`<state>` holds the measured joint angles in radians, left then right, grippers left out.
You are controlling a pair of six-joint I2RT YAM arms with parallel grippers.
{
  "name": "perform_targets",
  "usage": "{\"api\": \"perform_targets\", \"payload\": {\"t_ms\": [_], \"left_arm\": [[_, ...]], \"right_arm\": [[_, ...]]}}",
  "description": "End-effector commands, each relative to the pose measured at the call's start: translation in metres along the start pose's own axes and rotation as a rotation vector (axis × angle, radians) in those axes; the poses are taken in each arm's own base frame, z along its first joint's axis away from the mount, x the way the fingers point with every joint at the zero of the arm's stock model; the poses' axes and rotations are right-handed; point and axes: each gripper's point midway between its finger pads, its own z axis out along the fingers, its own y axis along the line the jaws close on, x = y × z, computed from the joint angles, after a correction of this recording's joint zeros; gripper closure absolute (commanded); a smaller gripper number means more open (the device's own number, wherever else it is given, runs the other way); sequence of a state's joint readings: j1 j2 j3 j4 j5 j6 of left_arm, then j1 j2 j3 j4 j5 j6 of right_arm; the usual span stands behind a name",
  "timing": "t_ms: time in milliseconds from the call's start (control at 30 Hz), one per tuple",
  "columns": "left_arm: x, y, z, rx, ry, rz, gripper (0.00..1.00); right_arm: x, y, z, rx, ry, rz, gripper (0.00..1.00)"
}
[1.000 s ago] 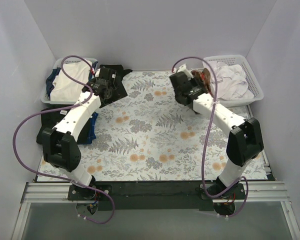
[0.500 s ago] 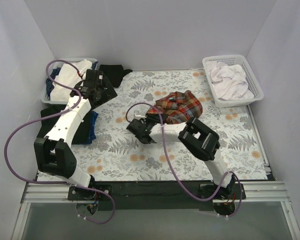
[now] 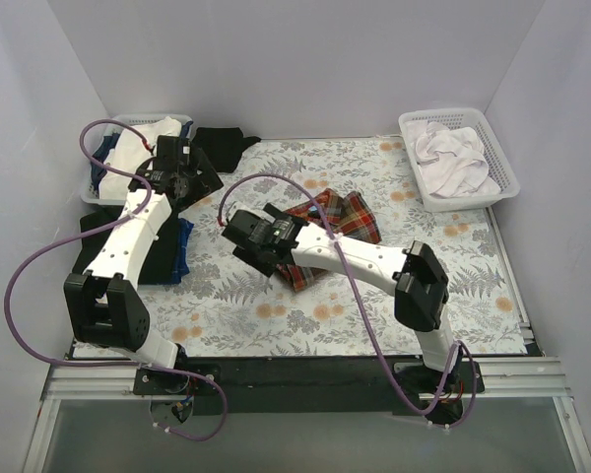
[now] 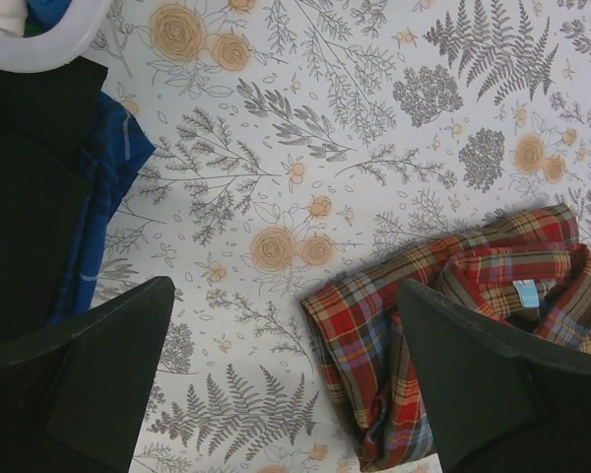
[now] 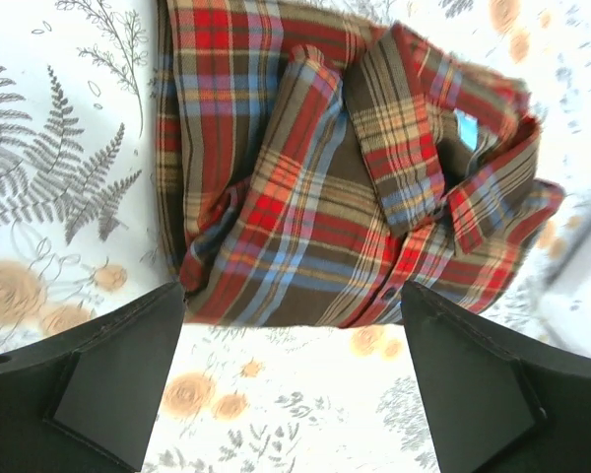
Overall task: Fold and stack the long sleeve shirts
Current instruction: Fold the shirt
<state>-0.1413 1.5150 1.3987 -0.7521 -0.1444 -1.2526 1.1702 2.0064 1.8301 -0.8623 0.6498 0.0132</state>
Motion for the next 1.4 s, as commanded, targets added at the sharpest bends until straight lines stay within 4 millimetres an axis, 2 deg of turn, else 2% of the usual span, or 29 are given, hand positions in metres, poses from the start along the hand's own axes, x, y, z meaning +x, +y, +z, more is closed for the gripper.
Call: {"api": "perform_targets", "payload": {"t_ms": [0, 67, 100, 133, 167, 200, 233, 267, 300, 333, 367, 500, 567, 700, 800, 833, 933, 1000, 1033, 1067, 1133, 1167, 1267, 1300, 1333, 1367], "left_arm": [[0.006, -0.009, -0.002, 0.069, 0.022, 0.014, 0.02], [0.020, -0.014, -0.001, 0.119, 0.075, 0.024, 0.02], [0.027, -0.018, -0.002, 0.153, 0.099, 0.031, 0.02], [0.043, -0.014, -0.001, 0.166, 0.141, 0.029, 0.02], [0.055, -0.023, -0.006, 0.232, 0.187, 0.030, 0.02], [0.063, -0.027, -0.007, 0.273, 0.203, 0.022, 0.03], [0.068, -0.033, -0.017, 0.318, 0.208, 0.000, 0.03], [0.092, -0.034, -0.019, 0.370, 0.278, -0.011, 0.03], [0.092, -0.043, -0.022, 0.418, 0.264, -0.017, 0.03], [0.097, -0.047, -0.025, 0.437, 0.277, -0.047, 0.04], [0.111, -0.049, -0.028, 0.458, 0.305, -0.047, 0.04], [0.121, -0.072, -0.029, 0.528, 0.304, -0.052, 0.03], [0.131, -0.083, -0.029, 0.543, 0.324, -0.050, 0.04], [0.158, -0.093, -0.012, 0.520, 0.385, -0.040, 0.06], [0.167, -0.082, -0.001, 0.447, 0.399, -0.058, 0.07], [0.166, -0.078, 0.002, 0.427, 0.382, -0.057, 0.07], [0.163, -0.071, 0.004, 0.391, 0.354, -0.031, 0.07], [0.163, -0.069, 0.005, 0.382, 0.352, -0.024, 0.06], [0.164, -0.068, 0.007, 0.379, 0.355, -0.025, 0.06], [0.165, -0.068, 0.009, 0.379, 0.355, -0.027, 0.06], [0.166, -0.068, 0.012, 0.378, 0.356, -0.028, 0.06], [0.166, -0.070, 0.015, 0.383, 0.347, -0.027, 0.06], [0.158, -0.077, 0.022, 0.396, 0.323, 0.000, 0.05], [0.155, -0.079, 0.023, 0.396, 0.316, 0.007, 0.05], [0.152, -0.081, 0.025, 0.401, 0.311, 0.018, 0.05], [0.149, -0.083, 0.027, 0.408, 0.302, 0.035, 0.05]], "right_arm": [[0.008, -0.025, -0.021, -0.178, 0.017, 0.222, 0.01], [0.020, -0.044, -0.021, -0.204, 0.038, 0.319, 0.03], [0.033, -0.066, -0.010, -0.224, 0.075, 0.414, 0.07], [0.041, -0.079, -0.003, -0.226, 0.096, 0.508, 0.09], [0.060, -0.087, 0.004, -0.237, 0.135, 0.559, 0.11], [0.075, -0.111, 0.016, -0.261, 0.156, 0.660, 0.14], [0.082, -0.121, 0.025, -0.270, 0.150, 0.700, 0.15], [0.094, -0.126, 0.034, -0.289, 0.165, 0.722, 0.16], [0.103, -0.140, 0.041, -0.305, 0.166, 0.768, 0.16], [0.104, -0.145, 0.044, -0.324, 0.160, 0.781, 0.16], [0.106, -0.151, 0.054, -0.318, 0.148, 0.773, 0.16], [0.106, -0.184, 0.075, -0.308, 0.102, 0.833, 0.16], [0.108, -0.190, 0.088, -0.316, 0.096, 0.866, 0.16], [0.098, -0.202, 0.107, -0.396, 0.011, 0.951, 0.16], [0.103, -0.200, 0.121, -0.453, -0.007, 1.005, 0.16], [0.112, -0.192, 0.126, -0.479, 0.013, 1.021, 0.16], [0.122, -0.180, 0.129, -0.531, 0.007, 1.054, 0.18], [0.137, -0.157, 0.124, -0.575, 0.031, 1.072, 0.18], [0.135, -0.155, 0.123, -0.581, 0.002, 1.085, 0.18], [0.150, -0.137, 0.117, -0.602, 0.034, 1.105, 0.19], [0.156, -0.123, 0.110, -0.643, 0.034, 1.133, 0.19], [0.164, -0.108, 0.103, -0.678, 0.044, 1.162, 0.21], [0.160, -0.093, 0.084, -0.740, 0.012, 1.197, 0.23], [0.165, -0.078, 0.079, -0.758, 0.038, 1.195, 0.23], [0.161, -0.077, 0.070, -0.764, 0.018, 1.179, 0.24], [0.158, -0.066, 0.063, -0.788, 0.025, 1.155, 0.24]]}}
